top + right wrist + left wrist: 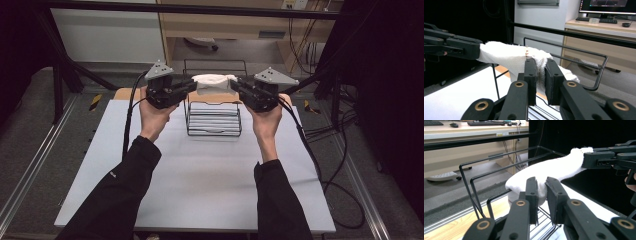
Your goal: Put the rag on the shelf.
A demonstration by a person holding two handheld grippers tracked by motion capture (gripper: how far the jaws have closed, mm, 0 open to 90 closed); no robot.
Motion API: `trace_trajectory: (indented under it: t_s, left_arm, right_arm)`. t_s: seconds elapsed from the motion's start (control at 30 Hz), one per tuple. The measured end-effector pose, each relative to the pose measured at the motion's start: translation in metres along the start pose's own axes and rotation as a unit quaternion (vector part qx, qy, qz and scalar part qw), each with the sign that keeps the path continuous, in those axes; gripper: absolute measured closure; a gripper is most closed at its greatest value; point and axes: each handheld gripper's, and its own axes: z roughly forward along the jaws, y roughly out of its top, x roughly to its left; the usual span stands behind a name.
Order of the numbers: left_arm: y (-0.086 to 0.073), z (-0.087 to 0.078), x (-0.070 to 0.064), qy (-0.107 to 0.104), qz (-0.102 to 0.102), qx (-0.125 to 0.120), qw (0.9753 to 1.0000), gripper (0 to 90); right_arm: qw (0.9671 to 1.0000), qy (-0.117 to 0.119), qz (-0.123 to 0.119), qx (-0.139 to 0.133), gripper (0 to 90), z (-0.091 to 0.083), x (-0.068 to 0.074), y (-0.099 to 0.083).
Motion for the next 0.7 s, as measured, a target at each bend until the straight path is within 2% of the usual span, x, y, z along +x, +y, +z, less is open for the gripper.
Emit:
trace_trajectory:
  t_s: [0.13, 0.33, 0.47, 0.53, 0.7]
  left_arm:
    - [0.004, -0.006, 0.000, -0.001, 0.002, 0.001, 1.0000, 74.4]
    - [0.019, -0.012, 0.003, 0.010, -0.011, -0.006, 0.9999, 75.3]
    - [0.024, -0.003, 0.001, 0.006, -0.016, 0.004, 0.9998, 84.9]
    - [0.022, 0.005, -0.001, 0.008, -0.015, 0.017, 0.9997, 86.7]
    - [0.014, 0.017, -0.004, -0.003, -0.015, 0.037, 0.9992, 89.1]
  right_arm:
    - [1.0000, 0.001, 0.001, 0.000, 81.4, 0.000, 0.000, -0.004]
    - [1.0000, 0.000, 0.001, 0.000, 81.4, 0.000, 0.000, -0.006]
    - [1.0000, 0.001, 0.001, 0.000, 81.4, -0.001, 0.000, -0.008]
    - [1.0000, 0.003, 0.001, 0.000, 81.3, -0.001, -0.001, -0.009]
    - [1.0000, 0.005, 0.000, 0.001, 81.2, -0.001, -0.001, -0.010]
